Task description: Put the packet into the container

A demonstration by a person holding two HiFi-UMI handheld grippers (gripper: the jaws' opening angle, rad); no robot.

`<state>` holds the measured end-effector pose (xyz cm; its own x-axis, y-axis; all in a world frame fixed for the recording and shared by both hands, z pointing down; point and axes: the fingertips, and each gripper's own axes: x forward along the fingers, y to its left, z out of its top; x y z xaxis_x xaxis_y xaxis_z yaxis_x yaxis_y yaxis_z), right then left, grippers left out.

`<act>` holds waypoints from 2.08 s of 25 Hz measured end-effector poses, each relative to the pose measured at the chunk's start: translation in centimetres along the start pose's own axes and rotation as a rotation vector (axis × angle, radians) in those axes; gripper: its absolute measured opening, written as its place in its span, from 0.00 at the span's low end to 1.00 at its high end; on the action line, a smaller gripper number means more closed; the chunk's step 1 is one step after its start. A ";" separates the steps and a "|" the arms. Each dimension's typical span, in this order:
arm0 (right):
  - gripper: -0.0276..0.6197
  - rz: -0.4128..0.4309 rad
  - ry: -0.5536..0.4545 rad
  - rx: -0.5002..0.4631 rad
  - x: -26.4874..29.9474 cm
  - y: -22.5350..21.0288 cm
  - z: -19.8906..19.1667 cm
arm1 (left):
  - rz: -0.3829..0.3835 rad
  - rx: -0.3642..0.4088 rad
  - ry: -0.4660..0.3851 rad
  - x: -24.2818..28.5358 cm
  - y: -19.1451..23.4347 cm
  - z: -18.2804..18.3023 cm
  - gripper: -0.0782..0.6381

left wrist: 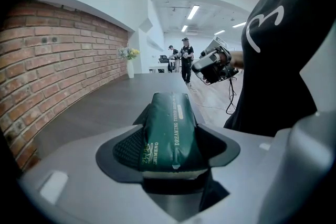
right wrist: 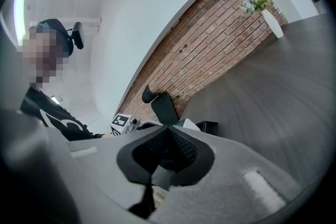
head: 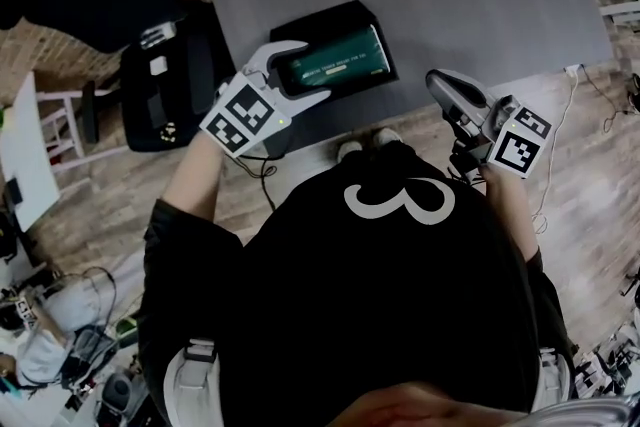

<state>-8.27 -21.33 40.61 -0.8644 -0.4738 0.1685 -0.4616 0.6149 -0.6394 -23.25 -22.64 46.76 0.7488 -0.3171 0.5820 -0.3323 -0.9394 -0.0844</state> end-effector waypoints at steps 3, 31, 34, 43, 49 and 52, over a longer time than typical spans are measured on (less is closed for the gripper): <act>0.05 -0.025 -0.006 0.015 -0.5 -0.5 -0.5 | -0.011 -0.002 0.009 0.9 0.2 -0.6 0.58; 0.05 0.038 0.049 -0.059 -0.9 1.2 -1.1 | 0.050 -0.203 -0.038 0.3 0.5 1.0 0.64; 0.05 0.068 0.054 -0.084 -0.7 1.9 -0.3 | 0.040 -0.341 -0.170 -1.8 0.5 3.3 0.57; 0.05 0.237 0.047 -0.204 0.3 7.5 2.1 | 0.218 -0.567 -0.456 -8.7 -2.0 9.9 0.33; 0.05 0.250 0.064 -0.216 0.5 9.1 1.1 | 0.254 -0.564 -0.436 -8.8 -6.9 11.2 0.26; 0.05 0.244 0.059 -0.200 0.2 9.1 0.5 | 0.266 -0.597 -0.476 -9.0 -7.9 11.8 0.15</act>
<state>-12.56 -16.21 34.44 -0.9617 -0.2635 0.0755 -0.2645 0.8204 -0.5069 -20.60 -13.93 32.59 0.7209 -0.6678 0.1853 -0.6830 -0.6395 0.3528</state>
